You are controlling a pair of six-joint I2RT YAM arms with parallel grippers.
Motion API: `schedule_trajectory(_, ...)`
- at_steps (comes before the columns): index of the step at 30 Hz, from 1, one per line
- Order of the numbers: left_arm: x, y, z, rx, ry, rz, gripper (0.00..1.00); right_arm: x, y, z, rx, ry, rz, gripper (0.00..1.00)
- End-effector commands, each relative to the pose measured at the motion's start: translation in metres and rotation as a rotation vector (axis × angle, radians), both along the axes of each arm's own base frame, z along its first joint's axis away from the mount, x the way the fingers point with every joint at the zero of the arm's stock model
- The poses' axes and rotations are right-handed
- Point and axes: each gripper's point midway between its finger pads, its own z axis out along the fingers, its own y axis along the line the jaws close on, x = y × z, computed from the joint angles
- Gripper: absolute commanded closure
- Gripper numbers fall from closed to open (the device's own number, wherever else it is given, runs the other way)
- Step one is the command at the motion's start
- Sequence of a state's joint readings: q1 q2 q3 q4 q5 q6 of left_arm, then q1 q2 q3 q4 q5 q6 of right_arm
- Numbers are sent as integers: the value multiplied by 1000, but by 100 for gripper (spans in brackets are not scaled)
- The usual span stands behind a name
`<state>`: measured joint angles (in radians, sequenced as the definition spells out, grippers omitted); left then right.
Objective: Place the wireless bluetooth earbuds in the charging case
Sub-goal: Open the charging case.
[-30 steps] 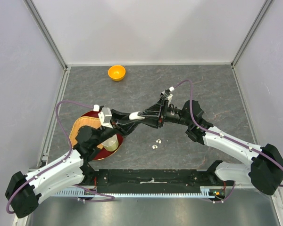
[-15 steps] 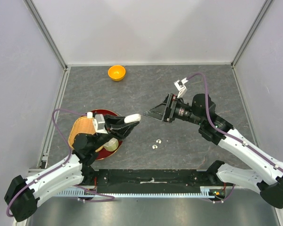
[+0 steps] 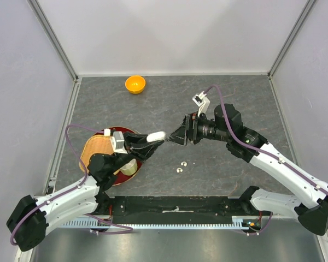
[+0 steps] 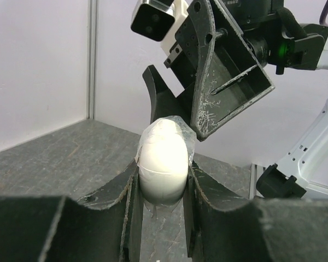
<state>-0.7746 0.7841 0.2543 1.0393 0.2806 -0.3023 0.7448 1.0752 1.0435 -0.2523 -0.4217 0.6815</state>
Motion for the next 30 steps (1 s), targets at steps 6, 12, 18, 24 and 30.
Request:
schedule_trajectory(6, -13, -6, 26, -53, -56, -82, 98, 0, 7, 24, 36, -63, 27, 10)
schedule_trajectory(12, -13, -7, 29, -56, -58, -88, 98, 5, 5, 17, 15, -52, -6, 12)
schedule_trajectory(18, -14, -9, 28, -49, -57, -97, 98, 4, 3, 19, 13, -66, -1, 12)
schedule_trajectory(24, -27, -14, 30, -27, -92, -167, 98, 11, 2, 15, 4, -48, -47, 12)
schedule_trajectory(30, -37, -19, 30, 8, -96, -232, 98, 19, 3, 18, 10, -46, -87, 11)
